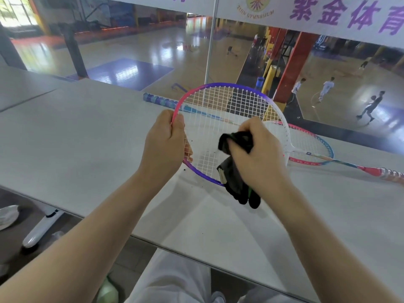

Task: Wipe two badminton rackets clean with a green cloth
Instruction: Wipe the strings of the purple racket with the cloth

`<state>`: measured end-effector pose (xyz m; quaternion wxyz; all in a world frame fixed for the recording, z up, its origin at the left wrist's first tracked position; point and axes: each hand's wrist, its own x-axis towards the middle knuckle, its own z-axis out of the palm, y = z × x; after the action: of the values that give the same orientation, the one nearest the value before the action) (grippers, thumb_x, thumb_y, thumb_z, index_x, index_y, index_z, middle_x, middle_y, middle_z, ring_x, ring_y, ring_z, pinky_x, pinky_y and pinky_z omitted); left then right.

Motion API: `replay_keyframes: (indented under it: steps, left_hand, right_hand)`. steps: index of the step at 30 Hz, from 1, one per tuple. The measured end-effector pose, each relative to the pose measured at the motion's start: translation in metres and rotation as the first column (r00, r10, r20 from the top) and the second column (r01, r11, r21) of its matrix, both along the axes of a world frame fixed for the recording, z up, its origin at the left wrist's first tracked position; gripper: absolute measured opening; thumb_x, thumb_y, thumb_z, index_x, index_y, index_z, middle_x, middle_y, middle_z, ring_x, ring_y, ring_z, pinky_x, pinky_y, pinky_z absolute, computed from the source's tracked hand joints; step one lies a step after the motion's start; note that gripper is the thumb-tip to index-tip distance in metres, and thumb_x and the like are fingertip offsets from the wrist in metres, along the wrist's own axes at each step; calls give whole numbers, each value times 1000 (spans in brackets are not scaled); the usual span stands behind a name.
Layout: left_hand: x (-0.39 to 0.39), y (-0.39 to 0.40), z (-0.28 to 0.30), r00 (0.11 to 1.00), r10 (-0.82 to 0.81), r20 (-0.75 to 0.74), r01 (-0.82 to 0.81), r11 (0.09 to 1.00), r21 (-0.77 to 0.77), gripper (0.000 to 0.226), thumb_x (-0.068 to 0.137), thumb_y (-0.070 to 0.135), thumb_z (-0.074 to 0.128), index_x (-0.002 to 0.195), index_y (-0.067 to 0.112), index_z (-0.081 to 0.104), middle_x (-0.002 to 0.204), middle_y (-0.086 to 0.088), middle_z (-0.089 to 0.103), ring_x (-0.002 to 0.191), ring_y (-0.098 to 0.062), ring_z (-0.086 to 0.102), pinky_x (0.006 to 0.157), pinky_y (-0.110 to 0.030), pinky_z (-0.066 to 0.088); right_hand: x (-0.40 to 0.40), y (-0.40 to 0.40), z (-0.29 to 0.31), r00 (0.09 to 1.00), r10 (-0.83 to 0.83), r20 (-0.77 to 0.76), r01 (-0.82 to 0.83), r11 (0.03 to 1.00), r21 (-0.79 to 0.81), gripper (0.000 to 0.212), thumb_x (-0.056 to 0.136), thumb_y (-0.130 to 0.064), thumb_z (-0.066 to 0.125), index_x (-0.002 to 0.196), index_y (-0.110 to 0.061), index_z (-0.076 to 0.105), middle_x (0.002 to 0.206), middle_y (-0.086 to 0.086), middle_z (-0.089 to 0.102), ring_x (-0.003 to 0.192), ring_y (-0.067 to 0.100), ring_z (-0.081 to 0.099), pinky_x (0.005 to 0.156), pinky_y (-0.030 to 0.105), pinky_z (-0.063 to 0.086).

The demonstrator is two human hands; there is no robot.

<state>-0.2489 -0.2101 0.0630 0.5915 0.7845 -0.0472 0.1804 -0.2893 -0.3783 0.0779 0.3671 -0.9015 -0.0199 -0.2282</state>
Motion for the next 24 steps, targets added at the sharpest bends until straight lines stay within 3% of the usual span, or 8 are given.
replay_keyframes:
  steps: [3, 7, 9, 13, 16, 19, 22, 24]
  left_hand:
    - [1, 0, -1, 1000, 10, -15, -9, 1000, 19, 27, 106, 29, 35, 81, 22, 44, 65, 2, 52, 50, -9, 55, 54, -29, 57]
    - [2, -1, 0, 1000, 8, 24, -8, 1000, 6, 29, 105, 29, 36, 79, 19, 42, 65, -2, 52, 58, -25, 60, 56, -37, 56]
    - [2, 0, -3, 1000, 8, 17, -9, 999, 31, 28, 105, 30, 36, 80, 19, 44, 69, -3, 52, 67, -32, 61, 59, -40, 56]
    - [-2, 0, -5, 1000, -16, -12, 17, 1000, 19, 27, 105, 26, 36, 86, 8, 45, 68, -9, 51, 54, -21, 58, 51, -30, 54]
    - [-3, -4, -8, 999, -26, -43, 25, 1000, -12, 26, 106, 26, 36, 84, 13, 44, 66, -6, 51, 50, -14, 56, 49, -28, 54]
    - [-4, -7, -10, 998, -21, -66, 22, 1000, 6, 27, 106, 28, 35, 84, 17, 44, 68, -5, 51, 56, -16, 56, 55, -31, 56]
    - [-6, -7, -12, 999, -18, -50, 18, 1000, 6, 26, 106, 27, 35, 84, 15, 43, 68, -4, 50, 53, -13, 55, 49, -23, 51]
    - [-7, -6, -14, 998, -18, -60, 19, 1000, 9, 26, 106, 27, 35, 85, 15, 44, 68, -5, 51, 51, -11, 55, 48, -19, 49]
  right_hand:
    - [1, -8, 6, 1000, -5, 8, 4, 988, 157, 17, 89, -24, 66, 84, -27, 51, 73, -14, 56, 69, -9, 54, 55, 5, 37]
    - [-5, 7, -2, 992, 126, 8, -123, 976, -181, 20, 81, -33, 71, 85, -26, 53, 85, -13, 55, 85, 7, 50, 68, 22, 45]
    - [-3, 14, -8, 993, 109, 46, -90, 948, -306, 28, 80, -39, 72, 83, -23, 49, 86, -12, 50, 85, 13, 46, 68, 28, 45]
    - [-2, 12, -17, 990, 101, 95, -68, 949, -307, 32, 84, -21, 71, 79, -22, 40, 82, -9, 42, 79, 18, 47, 66, 36, 45]
    - [0, 2, -16, 996, 35, 85, -13, 968, -249, 28, 87, -11, 61, 80, -20, 36, 81, -12, 38, 77, 16, 43, 62, 25, 35]
    - [0, -2, -14, 998, 24, 55, -12, 979, -202, 27, 87, -23, 65, 80, -21, 39, 82, -11, 42, 77, 14, 43, 61, 24, 34]
    - [-2, 4, -20, 995, 80, 65, -55, 944, -324, 36, 80, -45, 68, 80, -22, 41, 82, -11, 43, 78, 12, 40, 61, 23, 37]
    - [-1, 4, -23, 992, 89, 87, -53, 934, -354, 33, 84, -40, 67, 80, -20, 40, 81, -10, 41, 77, 13, 38, 61, 24, 34]
